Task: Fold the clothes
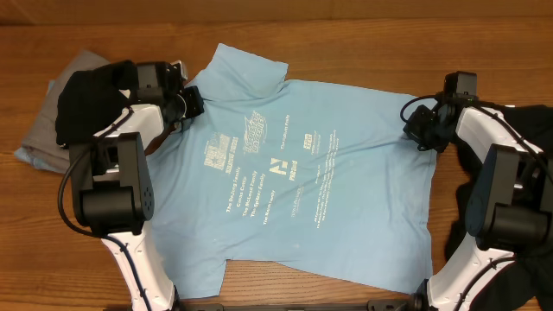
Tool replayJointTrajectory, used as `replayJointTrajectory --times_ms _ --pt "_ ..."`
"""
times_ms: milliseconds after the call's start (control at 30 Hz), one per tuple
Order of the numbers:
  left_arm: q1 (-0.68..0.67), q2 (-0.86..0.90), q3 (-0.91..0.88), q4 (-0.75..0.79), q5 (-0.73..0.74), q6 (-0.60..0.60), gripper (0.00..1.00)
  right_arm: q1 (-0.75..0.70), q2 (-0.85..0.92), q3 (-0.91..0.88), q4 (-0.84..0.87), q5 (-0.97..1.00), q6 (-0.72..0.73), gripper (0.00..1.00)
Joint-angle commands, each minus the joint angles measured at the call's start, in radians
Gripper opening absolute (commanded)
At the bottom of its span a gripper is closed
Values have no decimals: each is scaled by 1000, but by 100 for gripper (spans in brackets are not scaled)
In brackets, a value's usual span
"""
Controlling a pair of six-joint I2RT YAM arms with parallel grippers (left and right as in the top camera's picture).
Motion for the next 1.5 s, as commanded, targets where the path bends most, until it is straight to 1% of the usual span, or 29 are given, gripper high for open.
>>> replayJointTrajectory --times_ms 0,67,100,133,233,300,333,400,467,500,600,633,767,800,833,933,967,1033,1133,1167,1200,1233,1267,1333,1367,1400,1433,1467 --pt "2 37 120 -150 -44 6 8 -4 10 -10 2 98 -19 4" --pt "2 37 174 -251 -47 58 8 -8 10 -10 26 201 20 4" --pt "2 36 197 -293 -50 79 10 -13 11 -10 39 262 47 4" --pt "5 32 243 -367 -50 115 12 -30 11 -10 51 340 100 4" --pt "10 23 310 -455 -49 143 15 -83 11 -10 65 344 147 4" --pt "10 13 362 -503 -47 151 18 -129 10 4 66 232 106 7" --pt "10 9 391 -529 -47 152 19 -152 8 21 60 121 25 14" --pt "7 0 434 -563 -44 154 19 -181 -7 49 45 -74 -93 21" --pt "-1 -4 462 -598 -13 185 18 -190 -39 64 47 -212 -129 21" --pt "-6 -4 465 -613 4 196 18 -190 -54 69 48 -248 -129 20" --pt "-29 0 465 -679 19 233 16 -170 -96 73 53 -279 -123 14" --pt "-48 3 464 -702 19 265 15 -151 -99 73 45 -278 -98 11" --pt "-105 17 464 -697 -5 346 9 -90 -78 67 -5 -264 -18 6" --pt "-129 28 463 -667 -41 353 4 -55 -60 66 -19 -238 11 4" --pt "-140 36 462 -647 -57 355 4 -36 -47 66 -19 -220 19 4" --pt "-166 58 462 -589 -67 351 4 72 43 67 6 -34 156 4" --pt "-167 58 462 -590 -67 351 4 91 68 67 24 -4 173 4" --pt "-166 55 462 -606 -66 340 4 117 116 67 72 11 200 4" --pt "-162 51 462 -655 -66 339 9 133 174 67 182 11 279 4" --pt "-162 51 462 -671 -66 339 9 136 190 67 214 10 304 4" --pt "-162 51 462 -692 -65 335 13 139 209 67 256 9 335 4" --pt "-162 51 462 -706 -63 336 33 143 232 67 312 -1 364 4" --pt "-162 51 462 -712 -63 336 45 144 240 67 331 -5 375 4" --pt "-162 51 462 -709 -63 336 66 144 254 69 382 2 382 4" --pt "-162 51 462 -702 -64 336 95 144 251 73 381 6 376 4" --pt "-162 51 462 -691 -69 336 100 137 243 80 371 1 361 4" --pt "-162 51 462 -661 -77 336 97 124 220 99 335 -5 314 8" --pt "-162 51 462 -635 -78 336 91 114 197 110 309 -6 282 10"
